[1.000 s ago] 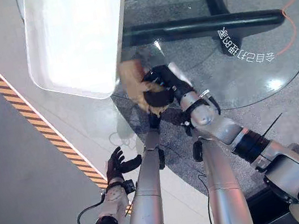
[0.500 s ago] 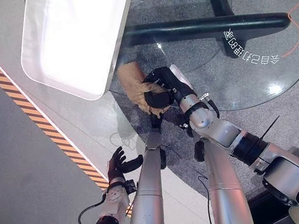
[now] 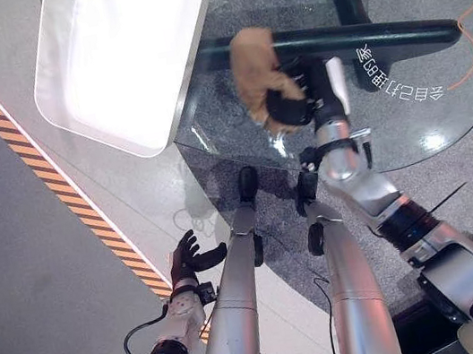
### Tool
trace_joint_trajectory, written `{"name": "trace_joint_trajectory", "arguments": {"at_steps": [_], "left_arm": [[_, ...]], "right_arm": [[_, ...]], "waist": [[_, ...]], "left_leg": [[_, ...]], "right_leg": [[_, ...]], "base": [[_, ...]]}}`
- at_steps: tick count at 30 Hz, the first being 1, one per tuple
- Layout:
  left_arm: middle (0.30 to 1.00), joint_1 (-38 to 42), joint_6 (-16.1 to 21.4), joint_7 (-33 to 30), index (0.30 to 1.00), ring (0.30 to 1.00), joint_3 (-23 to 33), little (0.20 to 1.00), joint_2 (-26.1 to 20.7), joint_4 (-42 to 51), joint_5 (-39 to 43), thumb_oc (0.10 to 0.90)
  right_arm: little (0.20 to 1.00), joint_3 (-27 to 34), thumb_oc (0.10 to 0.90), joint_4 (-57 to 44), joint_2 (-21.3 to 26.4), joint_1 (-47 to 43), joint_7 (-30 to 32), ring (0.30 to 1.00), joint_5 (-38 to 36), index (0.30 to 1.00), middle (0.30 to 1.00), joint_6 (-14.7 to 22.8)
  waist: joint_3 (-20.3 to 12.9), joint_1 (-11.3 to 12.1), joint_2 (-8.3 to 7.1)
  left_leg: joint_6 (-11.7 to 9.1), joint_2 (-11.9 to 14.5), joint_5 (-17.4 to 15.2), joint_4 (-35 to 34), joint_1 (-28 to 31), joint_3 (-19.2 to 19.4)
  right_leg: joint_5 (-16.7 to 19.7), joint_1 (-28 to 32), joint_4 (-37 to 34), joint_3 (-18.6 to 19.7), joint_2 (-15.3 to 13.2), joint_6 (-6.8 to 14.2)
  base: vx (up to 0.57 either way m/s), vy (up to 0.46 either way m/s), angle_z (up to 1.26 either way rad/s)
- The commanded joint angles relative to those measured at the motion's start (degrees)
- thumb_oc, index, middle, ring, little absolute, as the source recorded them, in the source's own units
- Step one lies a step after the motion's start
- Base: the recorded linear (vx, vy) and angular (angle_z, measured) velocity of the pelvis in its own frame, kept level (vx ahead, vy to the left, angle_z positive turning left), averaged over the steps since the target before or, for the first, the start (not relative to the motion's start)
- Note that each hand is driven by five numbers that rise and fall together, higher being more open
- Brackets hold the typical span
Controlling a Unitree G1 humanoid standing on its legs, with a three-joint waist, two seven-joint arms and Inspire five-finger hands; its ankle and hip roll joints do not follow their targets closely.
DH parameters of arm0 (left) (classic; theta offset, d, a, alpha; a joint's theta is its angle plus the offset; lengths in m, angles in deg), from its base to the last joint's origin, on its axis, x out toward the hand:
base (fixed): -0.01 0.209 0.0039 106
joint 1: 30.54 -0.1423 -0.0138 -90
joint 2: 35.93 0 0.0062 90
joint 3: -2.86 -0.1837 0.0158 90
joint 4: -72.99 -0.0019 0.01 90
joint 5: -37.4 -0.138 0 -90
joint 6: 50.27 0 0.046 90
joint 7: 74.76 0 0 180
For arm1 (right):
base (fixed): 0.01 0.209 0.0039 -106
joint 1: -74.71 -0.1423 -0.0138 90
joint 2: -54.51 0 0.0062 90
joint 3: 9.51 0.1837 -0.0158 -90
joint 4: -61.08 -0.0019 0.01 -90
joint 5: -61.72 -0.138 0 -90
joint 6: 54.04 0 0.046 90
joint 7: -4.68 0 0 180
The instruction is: Wipe the table with a cloth and put it in the basket.
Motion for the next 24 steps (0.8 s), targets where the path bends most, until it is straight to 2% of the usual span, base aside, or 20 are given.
{"name": "trace_joint_trajectory", "arguments": {"at_steps": [1,8,13,22,24], "left_arm": [[0.900,-8.77,-0.10,-1.07,0.900,0.900,0.26,0.900,2.05,1.67,-0.09,0.800],[0.900,-9.87,0.06,-0.72,0.900,0.900,0.56,0.900,0.34,2.70,0.89,0.800],[0.900,-10.58,0.70,-0.17,0.900,0.900,1.05,0.900,-0.22,2.98,1.24,0.800],[0.900,-10.99,1.27,-0.84,0.900,0.900,1.09,0.900,-0.27,3.58,1.91,0.800],[0.900,-10.84,1.21,-0.88,0.900,0.900,1.04,0.900,-0.37,3.72,2.23,0.800]], "right_arm": [[0.200,4.68,0.100,-2.41,7.14,-1.31,5.69,0.300,2.63,0.300,0.300,-0.82],[0.200,7.10,0.100,2.11,14.31,-0.60,8.20,0.300,-0.85,0.300,0.300,-1.10],[0.200,9.38,0.100,2.49,16.40,1.31,10.76,0.300,-3.03,0.300,0.300,-0.16],[0.200,15.84,0.100,2.69,17.26,5.57,22.03,0.300,-7.06,0.300,0.300,6.02],[0.200,17.03,0.100,3.16,17.72,5.80,22.58,0.300,-6.45,0.300,0.300,6.68]], "waist": [[-1.09,-1.28,2.02],[-1.09,-1.77,1.60],[-1.09,-2.19,1.54],[-1.09,-3.06,1.45],[-1.09,-3.15,1.57]], "left_leg": [[2.42,-1.18,-6.57,4.98,0.22,1.61],[2.58,-1.11,-6.84,5.06,-0.30,1.26],[2.63,-1.04,-7.01,5.19,-0.78,1.26],[2.75,-0.86,-7.45,5.10,-0.72,1.54],[2.80,-0.88,-7.46,5.07,-0.70,1.63]], "right_leg": [[5.28,0.23,-5.87,-0.28,2.04,1.65],[5.53,-0.06,-6.27,-0.15,2.35,1.73],[5.57,-0.54,-6.32,0.24,2.55,1.83],[5.55,-0.44,-6.62,0.82,2.80,1.99],[5.51,-0.36,-6.68,0.87,2.79,2.00]], "base": [[0.01,-0.029,-0.09],[0.01,-0.010,-0.03],[0.00,-0.005,-0.02],[-0.01,-0.002,-0.05],[0.00,0.000,0.00]]}}
